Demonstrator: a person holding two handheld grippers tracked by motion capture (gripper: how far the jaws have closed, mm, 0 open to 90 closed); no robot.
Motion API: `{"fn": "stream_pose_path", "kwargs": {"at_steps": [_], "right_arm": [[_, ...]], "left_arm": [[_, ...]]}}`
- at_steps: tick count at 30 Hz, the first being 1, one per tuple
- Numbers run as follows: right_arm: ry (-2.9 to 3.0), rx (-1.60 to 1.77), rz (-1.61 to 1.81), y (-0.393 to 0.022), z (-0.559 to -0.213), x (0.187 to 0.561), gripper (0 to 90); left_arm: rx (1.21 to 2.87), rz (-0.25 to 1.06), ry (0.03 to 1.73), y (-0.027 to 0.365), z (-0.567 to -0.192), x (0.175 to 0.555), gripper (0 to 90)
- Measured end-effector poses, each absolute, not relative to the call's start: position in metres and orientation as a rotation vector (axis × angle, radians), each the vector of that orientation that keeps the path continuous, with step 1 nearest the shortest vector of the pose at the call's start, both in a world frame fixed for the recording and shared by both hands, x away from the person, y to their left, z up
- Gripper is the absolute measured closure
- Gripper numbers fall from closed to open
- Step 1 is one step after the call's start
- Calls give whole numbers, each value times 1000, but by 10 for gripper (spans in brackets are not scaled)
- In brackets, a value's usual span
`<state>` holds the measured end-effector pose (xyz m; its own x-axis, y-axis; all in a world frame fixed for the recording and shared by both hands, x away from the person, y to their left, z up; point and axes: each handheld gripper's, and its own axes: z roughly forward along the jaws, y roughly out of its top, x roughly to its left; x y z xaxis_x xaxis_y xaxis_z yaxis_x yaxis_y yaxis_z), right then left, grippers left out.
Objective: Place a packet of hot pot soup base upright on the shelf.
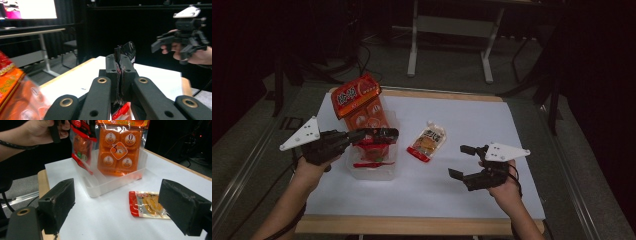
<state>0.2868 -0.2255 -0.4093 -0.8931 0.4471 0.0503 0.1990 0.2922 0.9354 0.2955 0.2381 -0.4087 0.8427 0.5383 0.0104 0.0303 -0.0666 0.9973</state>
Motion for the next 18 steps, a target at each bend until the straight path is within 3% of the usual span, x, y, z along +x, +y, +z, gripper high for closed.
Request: {"fn": "stream_pose_path", "kwargs": {"at_steps": [18], "right_arm": [[2362, 606, 1651, -225, -415, 288, 142]], "left_arm": [[1643, 387, 495, 250, -445, 306, 880]]}}
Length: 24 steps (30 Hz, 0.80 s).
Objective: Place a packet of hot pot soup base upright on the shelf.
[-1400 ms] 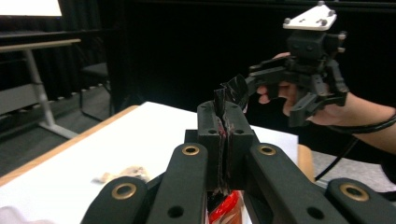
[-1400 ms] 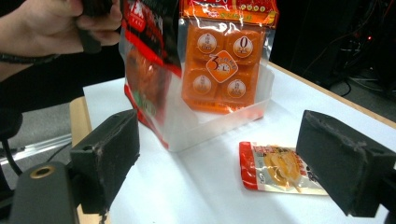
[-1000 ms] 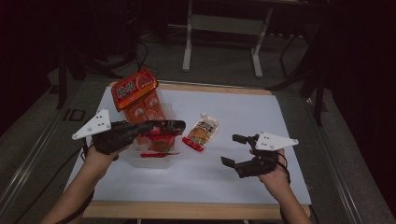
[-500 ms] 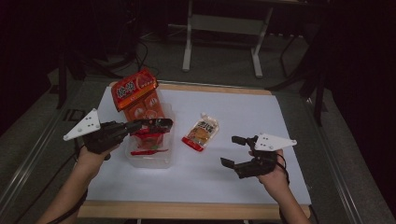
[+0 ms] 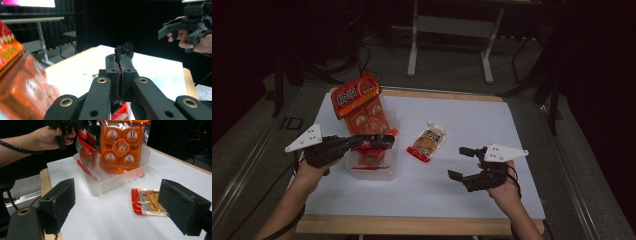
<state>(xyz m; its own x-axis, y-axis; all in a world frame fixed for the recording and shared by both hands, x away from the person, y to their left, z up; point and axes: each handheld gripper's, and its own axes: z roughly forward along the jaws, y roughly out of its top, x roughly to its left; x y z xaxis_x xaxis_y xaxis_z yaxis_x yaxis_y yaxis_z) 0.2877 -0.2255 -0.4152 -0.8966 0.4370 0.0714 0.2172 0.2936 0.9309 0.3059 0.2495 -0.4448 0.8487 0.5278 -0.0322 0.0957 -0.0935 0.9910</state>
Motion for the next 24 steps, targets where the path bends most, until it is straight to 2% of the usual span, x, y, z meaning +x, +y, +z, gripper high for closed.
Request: {"fn": "stream_pose_path", "kwargs": {"at_steps": [24], "right_arm": [[2370, 618, 1654, -226, -416, 289, 143]], "left_arm": [[1671, 328, 536, 258, -485, 299, 870]]}}
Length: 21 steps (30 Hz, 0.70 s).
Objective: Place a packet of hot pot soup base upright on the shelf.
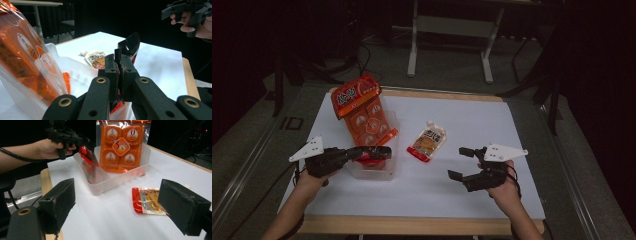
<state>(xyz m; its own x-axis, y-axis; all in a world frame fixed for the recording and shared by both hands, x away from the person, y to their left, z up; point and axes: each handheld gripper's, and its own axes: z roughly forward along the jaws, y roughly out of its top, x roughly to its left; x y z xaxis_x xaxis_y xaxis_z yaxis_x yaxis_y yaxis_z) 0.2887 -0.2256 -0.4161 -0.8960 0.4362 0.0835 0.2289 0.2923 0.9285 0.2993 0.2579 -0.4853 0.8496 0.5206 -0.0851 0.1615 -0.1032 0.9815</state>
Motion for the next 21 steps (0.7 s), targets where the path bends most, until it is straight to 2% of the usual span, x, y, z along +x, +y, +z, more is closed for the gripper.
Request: {"fn": "stream_pose_path", "kwargs": {"at_steps": [7, 11, 15, 17, 19, 21], "right_arm": [[2375, 624, 1649, -225, -418, 289, 143], [2376, 625, 1648, -224, -418, 289, 143], [2375, 625, 1650, -224, -417, 289, 143], [2375, 625, 1652, -225, -417, 289, 146], [2375, 625, 1655, -225, -417, 290, 147], [2374, 629, 1664, -226, -417, 290, 147]], "left_arm": [[1680, 342, 546, 261, -488, 296, 861], [1688, 355, 536, 261, -486, 296, 822], [1688, 377, 544, 259, -481, 295, 757], [1693, 390, 557, 257, -476, 294, 653], [1691, 388, 543, 255, -473, 293, 648], [1701, 382, 550, 252, -470, 293, 573]]}}
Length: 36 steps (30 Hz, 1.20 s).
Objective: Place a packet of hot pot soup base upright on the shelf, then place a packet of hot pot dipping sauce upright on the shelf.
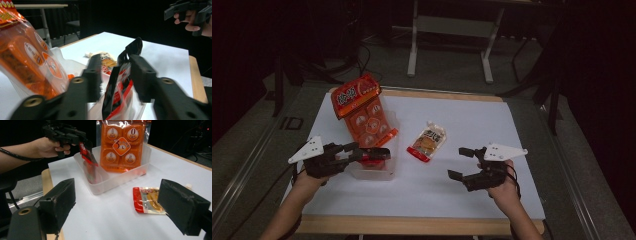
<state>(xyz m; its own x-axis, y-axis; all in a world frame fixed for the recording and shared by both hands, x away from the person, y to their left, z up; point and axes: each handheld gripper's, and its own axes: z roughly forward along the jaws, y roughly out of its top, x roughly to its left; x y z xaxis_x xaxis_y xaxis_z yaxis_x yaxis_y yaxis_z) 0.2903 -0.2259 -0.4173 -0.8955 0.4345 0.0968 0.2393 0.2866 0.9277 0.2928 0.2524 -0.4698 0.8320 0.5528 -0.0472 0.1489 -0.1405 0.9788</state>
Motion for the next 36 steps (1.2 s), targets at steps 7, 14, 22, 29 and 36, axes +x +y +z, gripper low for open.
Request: {"fn": "stream_pose_path", "kwargs": {"at_steps": [7, 14, 22, 29, 36], "right_arm": [[2365, 628, 1654, -227, -416, 290, 146], [2363, 632, 1638, -228, -417, 291, 147], [2354, 647, 1619, -229, -417, 295, 174], [2301, 700, 1609, -233, -416, 300, 145], [2280, 703, 1580, -235, -413, 308, 143]], "left_arm": [[1704, 362, 607, 243, -460, 292, 277], [1677, 408, 612, 235, -451, 287, 109], [1707, 396, 597, 217, -438, 279, 42], [1725, 379, 560, 200, -432, 272, 42], [1721, 354, 526, 187, -430, 265, 42]]}}
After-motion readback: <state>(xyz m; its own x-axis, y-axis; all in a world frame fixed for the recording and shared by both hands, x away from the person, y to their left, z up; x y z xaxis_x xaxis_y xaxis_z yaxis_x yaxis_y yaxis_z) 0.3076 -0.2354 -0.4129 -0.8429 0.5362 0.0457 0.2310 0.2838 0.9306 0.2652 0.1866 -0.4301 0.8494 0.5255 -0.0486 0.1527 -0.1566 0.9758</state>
